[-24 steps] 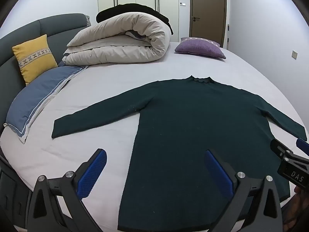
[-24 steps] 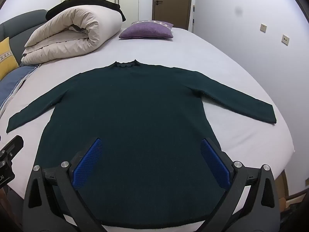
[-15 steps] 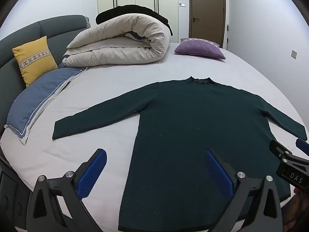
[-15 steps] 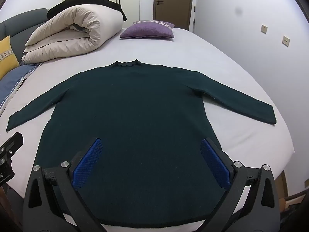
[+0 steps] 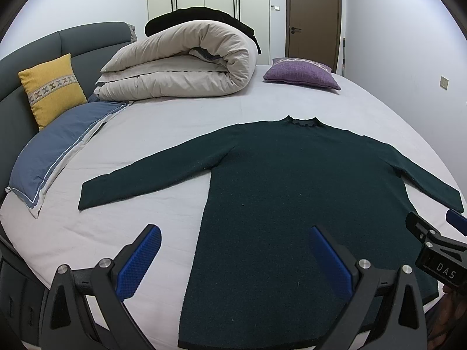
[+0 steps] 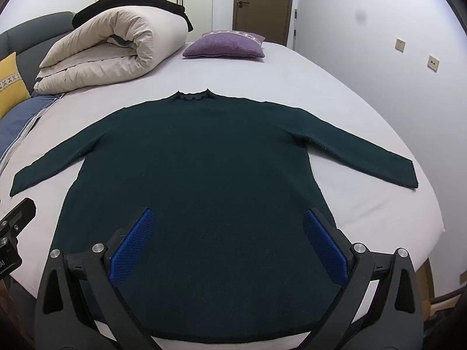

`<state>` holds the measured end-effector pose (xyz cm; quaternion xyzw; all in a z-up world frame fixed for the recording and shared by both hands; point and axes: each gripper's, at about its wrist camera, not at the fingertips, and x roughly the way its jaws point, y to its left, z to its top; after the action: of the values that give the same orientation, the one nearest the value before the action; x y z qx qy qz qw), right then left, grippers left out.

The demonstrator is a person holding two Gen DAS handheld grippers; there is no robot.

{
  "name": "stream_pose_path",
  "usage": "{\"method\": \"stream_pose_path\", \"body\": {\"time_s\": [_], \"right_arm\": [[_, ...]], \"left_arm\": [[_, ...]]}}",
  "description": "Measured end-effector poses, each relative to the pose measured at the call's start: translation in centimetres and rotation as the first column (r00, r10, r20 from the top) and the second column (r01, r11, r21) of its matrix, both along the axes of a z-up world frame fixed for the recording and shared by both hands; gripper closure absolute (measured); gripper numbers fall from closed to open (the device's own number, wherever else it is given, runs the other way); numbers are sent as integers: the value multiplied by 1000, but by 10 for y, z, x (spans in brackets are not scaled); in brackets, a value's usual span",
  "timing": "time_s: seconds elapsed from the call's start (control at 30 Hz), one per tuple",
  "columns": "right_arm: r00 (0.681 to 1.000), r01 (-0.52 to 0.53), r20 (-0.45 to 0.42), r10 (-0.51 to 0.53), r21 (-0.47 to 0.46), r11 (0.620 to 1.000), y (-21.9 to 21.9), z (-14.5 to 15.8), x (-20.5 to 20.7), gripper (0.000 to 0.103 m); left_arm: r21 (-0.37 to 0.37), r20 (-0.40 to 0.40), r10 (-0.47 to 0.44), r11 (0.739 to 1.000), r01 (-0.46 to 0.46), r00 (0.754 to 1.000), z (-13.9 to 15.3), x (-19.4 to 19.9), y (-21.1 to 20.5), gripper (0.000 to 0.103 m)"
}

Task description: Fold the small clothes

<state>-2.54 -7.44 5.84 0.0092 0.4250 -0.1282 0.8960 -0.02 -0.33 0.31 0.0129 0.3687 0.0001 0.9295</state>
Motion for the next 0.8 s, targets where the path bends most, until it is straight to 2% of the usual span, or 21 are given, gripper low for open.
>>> {"method": "stream_pose_path", "body": {"time_s": [0.8], "right_arm": [[1000, -8, -5, 8, 0, 1000, 6, -1, -3, 0]], "left_arm": [[-1, 0, 1, 1000, -1, 1000, 2, 1, -1, 0]]}}
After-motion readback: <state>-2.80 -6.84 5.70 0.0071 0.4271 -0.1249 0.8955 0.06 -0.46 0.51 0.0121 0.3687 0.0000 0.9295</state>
